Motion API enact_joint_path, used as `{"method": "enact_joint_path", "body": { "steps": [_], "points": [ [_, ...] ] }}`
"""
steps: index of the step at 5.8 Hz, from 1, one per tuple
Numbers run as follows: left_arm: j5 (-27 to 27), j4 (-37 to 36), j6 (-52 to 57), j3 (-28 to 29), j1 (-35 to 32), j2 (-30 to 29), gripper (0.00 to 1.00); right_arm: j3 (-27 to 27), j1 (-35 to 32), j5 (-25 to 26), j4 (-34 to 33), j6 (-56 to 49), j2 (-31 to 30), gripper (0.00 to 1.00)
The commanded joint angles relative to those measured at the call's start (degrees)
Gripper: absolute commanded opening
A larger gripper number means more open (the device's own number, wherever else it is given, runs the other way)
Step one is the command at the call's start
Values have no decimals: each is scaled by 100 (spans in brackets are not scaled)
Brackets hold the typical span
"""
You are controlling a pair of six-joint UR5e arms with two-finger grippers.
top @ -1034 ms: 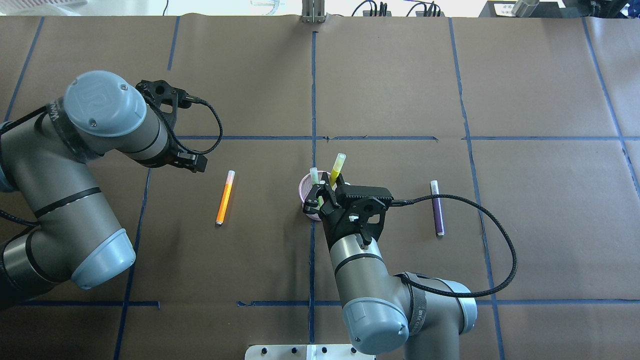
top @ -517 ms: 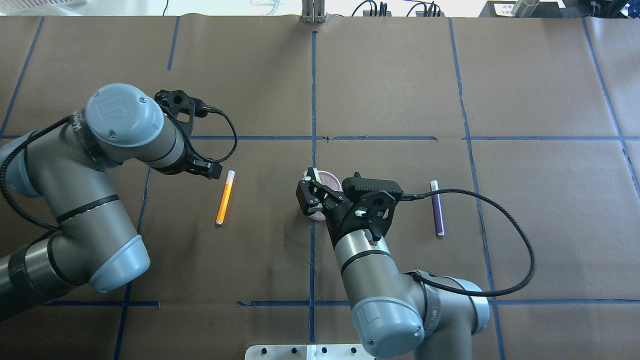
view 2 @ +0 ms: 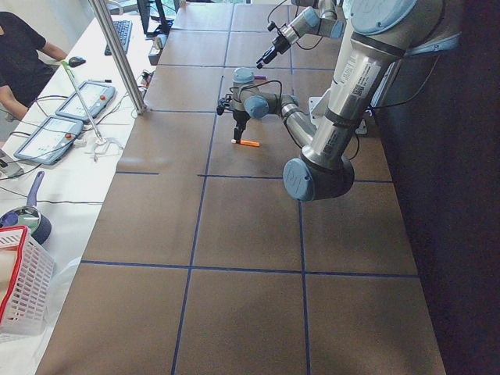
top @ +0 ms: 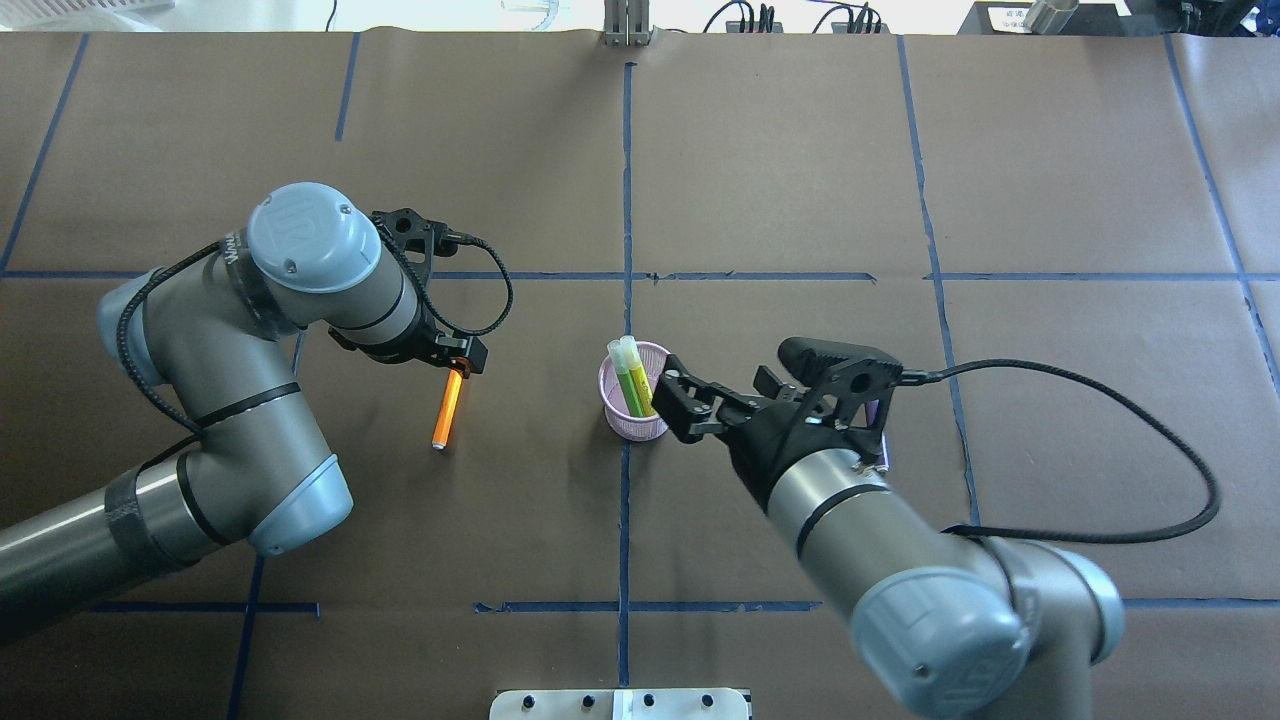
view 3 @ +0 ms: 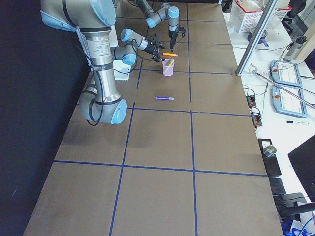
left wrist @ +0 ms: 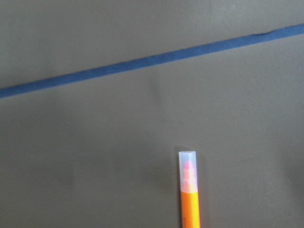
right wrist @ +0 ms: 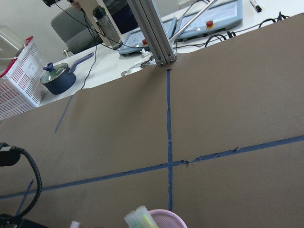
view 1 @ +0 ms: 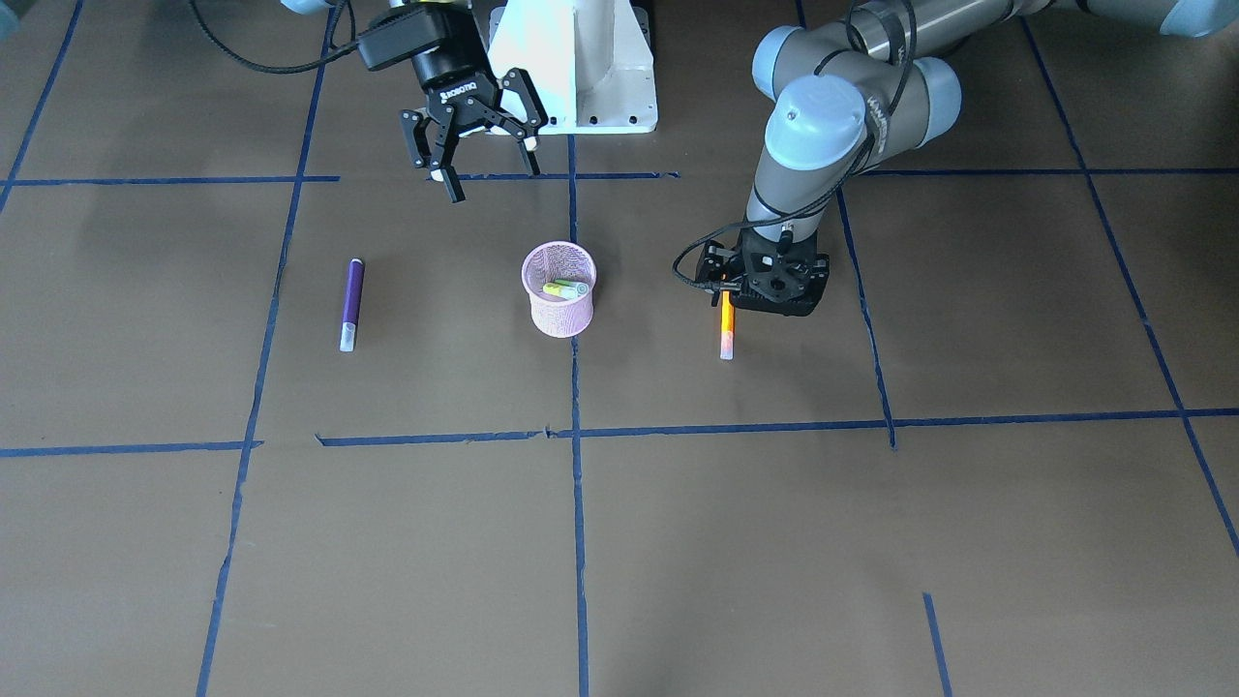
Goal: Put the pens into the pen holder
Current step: 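Lift the orange marker with the left gripper while the right gripper nears the purple marker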
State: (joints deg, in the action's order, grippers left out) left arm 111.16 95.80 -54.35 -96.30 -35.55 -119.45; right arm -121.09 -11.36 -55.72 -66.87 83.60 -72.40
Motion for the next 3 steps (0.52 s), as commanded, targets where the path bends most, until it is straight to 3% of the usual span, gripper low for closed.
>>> {"method": "enact_joint_path", "body": {
  "steps": [1, 2, 3],
  "points": [
    [377, 105, -84, 252, 4, -113, 85, -501, -993, -2254, 7, -19, -693, 100],
    [388, 114, -76, 356, 13, -131, 74, -443, -1791, -3991, -54, -149, -1149, 100],
    [388, 114, -84, 575, 13, -340, 68, -251, -2643, -5304, -194, -699, -1380, 100]
  ]
}}
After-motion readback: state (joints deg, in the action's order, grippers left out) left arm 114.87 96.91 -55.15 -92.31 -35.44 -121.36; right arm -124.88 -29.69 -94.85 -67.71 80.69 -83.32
